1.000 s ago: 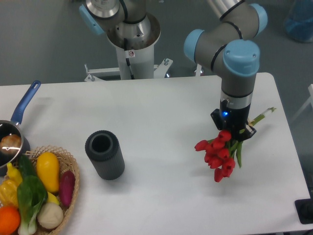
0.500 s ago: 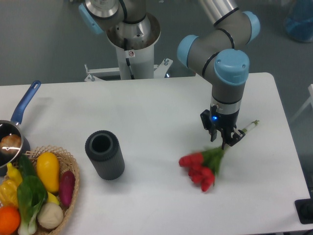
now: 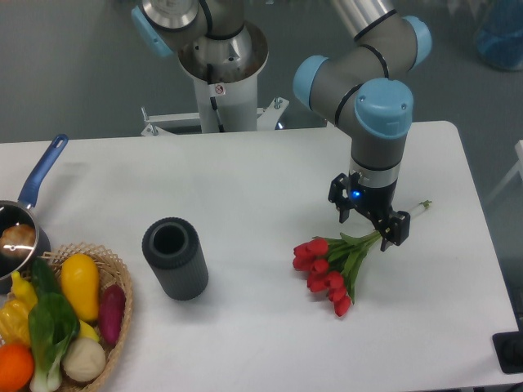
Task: Place the flowers on the table
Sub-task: 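Open the gripper to release the tulips onto the table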
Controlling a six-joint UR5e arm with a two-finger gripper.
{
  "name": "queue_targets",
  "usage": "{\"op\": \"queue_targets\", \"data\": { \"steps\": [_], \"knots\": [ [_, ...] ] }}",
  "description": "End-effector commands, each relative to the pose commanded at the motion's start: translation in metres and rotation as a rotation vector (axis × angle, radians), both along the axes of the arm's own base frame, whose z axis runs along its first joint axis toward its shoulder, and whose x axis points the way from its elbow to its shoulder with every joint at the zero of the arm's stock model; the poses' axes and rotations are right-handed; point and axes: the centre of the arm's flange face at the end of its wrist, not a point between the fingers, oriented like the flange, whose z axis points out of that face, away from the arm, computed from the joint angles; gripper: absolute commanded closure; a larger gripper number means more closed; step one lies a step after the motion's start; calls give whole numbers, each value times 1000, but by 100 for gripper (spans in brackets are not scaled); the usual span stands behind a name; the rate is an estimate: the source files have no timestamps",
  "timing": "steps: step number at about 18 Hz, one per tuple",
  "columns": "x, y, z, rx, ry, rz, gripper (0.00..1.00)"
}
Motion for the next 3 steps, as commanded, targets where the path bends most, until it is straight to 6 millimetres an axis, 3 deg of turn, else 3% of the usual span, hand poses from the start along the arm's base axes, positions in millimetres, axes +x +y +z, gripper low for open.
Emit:
{"op": "queue_targets", "data": {
  "steps": [3],
  "knots": [
    [-2,-2,2,0,3,5,0]
  ]
}}
